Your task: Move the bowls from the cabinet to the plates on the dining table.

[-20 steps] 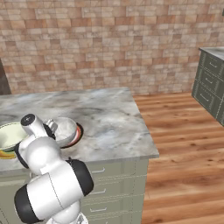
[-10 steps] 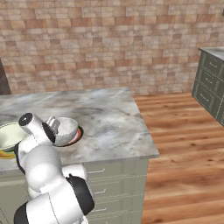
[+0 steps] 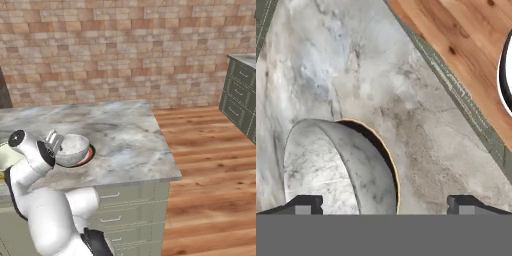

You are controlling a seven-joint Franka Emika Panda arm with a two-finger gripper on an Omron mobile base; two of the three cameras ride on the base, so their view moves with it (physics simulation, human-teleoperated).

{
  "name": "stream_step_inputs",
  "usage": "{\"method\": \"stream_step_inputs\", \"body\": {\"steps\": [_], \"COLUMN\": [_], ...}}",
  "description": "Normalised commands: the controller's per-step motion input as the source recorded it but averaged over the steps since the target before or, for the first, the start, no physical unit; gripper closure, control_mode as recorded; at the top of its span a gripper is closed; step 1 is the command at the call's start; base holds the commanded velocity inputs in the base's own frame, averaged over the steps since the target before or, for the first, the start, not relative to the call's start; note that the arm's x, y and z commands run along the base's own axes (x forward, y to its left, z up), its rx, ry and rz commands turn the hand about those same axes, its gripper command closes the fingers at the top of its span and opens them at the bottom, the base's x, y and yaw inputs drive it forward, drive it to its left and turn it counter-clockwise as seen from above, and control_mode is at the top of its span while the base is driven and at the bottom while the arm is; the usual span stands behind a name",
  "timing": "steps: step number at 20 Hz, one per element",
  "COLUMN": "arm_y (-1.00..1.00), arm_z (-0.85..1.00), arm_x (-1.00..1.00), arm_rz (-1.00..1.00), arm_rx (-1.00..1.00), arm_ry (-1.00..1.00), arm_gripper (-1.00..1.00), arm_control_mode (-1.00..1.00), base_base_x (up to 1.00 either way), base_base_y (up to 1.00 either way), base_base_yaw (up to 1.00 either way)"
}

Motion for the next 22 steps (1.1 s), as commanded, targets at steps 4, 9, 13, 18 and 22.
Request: {"method": "stream_step_inputs", "body": {"steps": [4, 9, 13, 18, 22], "arm_y": [-0.01, -0.10, -0.28, -0.26, -0.27], "arm_z": [0.56, 0.53, 0.39, 0.51, 0.53], "arm_x": [-0.80, -0.79, -0.46, -0.26, -0.17], "arm_rz": [0.06, 0.06, 0.03, 0.00, 0.00], "arm_rx": [0.00, 0.00, 0.13, 0.29, 0.40], "arm_ry": [-0.13, -0.10, 0.00, 0.01, 0.06], "arm_gripper": [-1.00, -1.00, -1.00, -1.00, -1.00], "arm_control_mode": [-1.00, -1.00, -1.00, -1.00, -1.00], "base_base_x": [0.00, 0.00, 0.00, 0.00, 0.00], "base_base_y": [0.00, 0.00, 0.00, 0.00, 0.00], "base_base_yaw": [0.00, 0.00, 0.00, 0.00, 0.00]}}
